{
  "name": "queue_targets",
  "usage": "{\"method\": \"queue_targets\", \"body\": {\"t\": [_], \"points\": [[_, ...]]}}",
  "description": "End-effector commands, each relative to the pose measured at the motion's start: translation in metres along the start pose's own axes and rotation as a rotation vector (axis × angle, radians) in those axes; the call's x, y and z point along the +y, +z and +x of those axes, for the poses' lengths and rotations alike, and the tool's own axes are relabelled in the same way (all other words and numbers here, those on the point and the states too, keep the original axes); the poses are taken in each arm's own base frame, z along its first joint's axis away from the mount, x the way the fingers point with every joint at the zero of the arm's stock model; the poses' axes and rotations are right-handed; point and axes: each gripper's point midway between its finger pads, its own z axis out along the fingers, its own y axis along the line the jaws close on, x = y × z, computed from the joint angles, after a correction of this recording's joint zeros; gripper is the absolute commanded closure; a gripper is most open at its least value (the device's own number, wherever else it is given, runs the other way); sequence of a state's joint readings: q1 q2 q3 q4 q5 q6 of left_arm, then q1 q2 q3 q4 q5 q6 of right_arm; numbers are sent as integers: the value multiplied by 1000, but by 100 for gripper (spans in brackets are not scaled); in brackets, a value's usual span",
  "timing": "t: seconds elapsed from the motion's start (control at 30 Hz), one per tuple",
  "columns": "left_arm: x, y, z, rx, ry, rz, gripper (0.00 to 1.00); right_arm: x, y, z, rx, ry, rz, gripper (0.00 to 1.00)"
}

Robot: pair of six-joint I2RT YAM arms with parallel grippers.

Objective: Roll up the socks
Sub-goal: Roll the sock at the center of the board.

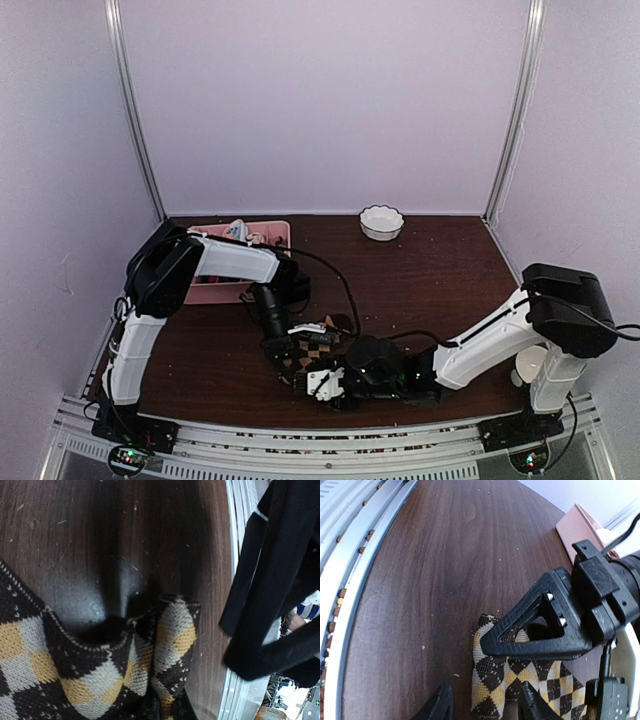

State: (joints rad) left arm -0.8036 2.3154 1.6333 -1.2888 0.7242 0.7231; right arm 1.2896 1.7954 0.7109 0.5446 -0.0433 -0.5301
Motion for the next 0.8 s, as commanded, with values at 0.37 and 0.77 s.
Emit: {"method": "queue_targets", "body": {"t": [0.37,0.77], "points": [[22,8,16,66,21,-48,95,2,29,42,168,-70,-70,76],[14,-33,-2,-47,110,-182,2,13,28,73,293,184,-204,96]]}}
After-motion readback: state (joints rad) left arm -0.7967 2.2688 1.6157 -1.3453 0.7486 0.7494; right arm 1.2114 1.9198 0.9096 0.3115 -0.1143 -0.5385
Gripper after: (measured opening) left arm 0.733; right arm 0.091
